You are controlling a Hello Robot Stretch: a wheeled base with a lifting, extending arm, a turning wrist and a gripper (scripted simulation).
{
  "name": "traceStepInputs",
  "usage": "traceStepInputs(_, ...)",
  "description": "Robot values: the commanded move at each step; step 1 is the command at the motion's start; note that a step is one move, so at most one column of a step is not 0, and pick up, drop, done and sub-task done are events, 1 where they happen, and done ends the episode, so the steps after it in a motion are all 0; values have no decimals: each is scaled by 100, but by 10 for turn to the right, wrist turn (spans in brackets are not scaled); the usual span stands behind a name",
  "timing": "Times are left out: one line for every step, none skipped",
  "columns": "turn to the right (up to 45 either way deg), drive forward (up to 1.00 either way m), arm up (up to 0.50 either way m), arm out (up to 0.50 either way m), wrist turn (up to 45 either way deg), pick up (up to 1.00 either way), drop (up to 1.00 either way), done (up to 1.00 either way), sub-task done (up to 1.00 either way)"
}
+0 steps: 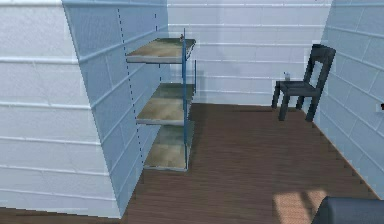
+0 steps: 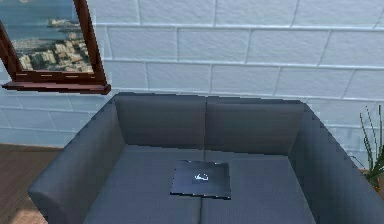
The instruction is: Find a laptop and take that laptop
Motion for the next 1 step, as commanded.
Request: traceStepInputs(0,0,50,0,0,0,0,0,0)
